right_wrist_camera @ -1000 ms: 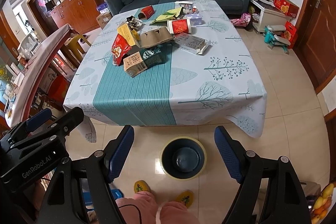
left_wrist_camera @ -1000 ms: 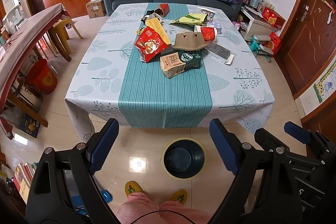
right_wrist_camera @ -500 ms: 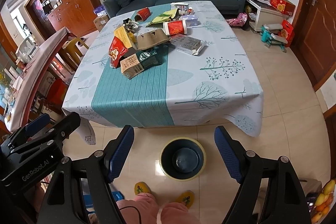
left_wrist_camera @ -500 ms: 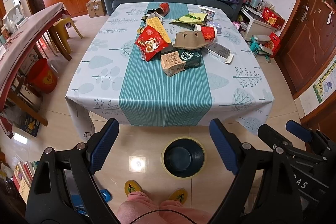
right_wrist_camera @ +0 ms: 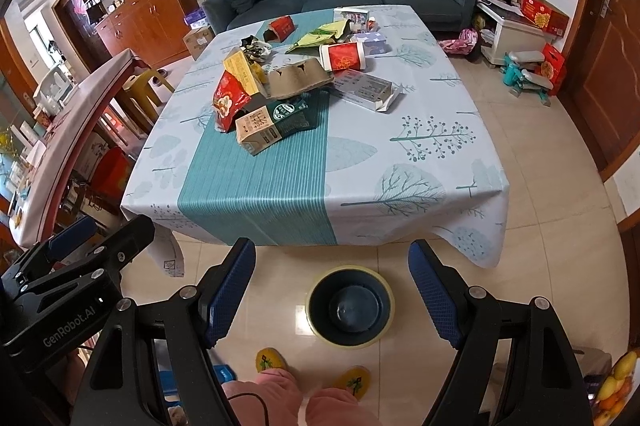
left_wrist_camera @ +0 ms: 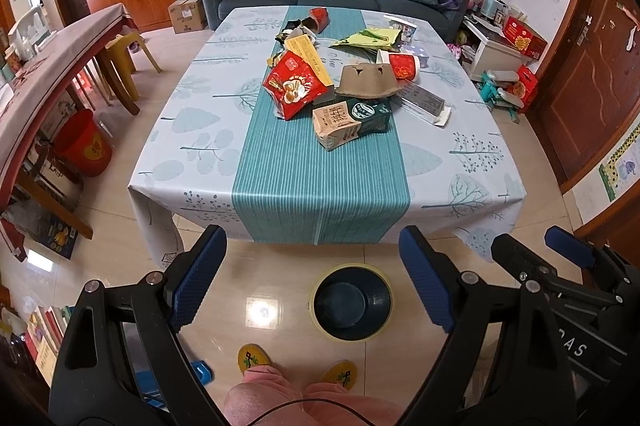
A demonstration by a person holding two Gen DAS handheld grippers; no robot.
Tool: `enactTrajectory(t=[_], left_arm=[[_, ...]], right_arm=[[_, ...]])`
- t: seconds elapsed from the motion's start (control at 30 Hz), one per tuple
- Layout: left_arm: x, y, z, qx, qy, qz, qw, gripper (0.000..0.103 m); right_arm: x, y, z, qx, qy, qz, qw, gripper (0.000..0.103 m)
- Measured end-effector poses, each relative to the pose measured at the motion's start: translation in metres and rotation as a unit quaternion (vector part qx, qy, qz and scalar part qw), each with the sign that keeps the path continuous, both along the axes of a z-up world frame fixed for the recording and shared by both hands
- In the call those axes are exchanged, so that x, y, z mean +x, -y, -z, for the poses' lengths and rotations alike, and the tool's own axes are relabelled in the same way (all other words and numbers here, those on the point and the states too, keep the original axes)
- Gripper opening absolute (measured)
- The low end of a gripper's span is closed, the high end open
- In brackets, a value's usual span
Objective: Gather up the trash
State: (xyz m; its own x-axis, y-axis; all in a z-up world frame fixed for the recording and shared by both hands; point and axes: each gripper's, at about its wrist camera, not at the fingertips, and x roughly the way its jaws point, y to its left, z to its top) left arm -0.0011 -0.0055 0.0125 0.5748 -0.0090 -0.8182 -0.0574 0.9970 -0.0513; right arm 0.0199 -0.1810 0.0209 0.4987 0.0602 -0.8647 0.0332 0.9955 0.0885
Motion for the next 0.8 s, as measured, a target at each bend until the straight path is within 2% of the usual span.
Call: enactTrajectory(t=[0.33, 0.8], left_arm=[[0.005, -0.005, -0.001, 0.002, 0.002, -0.008, 1.0, 0.086], [0.013, -0.024, -0.03, 0.018, 0.029, -0.037, 0.9987, 0.086]], right_arm=[[0.007, -0.002, -0.006, 0.003, 0.009, -0.009, 1.0, 0.081], [0.039, -0.015, -0.017, 0.017, 0.022, -0.022, 0.999, 0.081]])
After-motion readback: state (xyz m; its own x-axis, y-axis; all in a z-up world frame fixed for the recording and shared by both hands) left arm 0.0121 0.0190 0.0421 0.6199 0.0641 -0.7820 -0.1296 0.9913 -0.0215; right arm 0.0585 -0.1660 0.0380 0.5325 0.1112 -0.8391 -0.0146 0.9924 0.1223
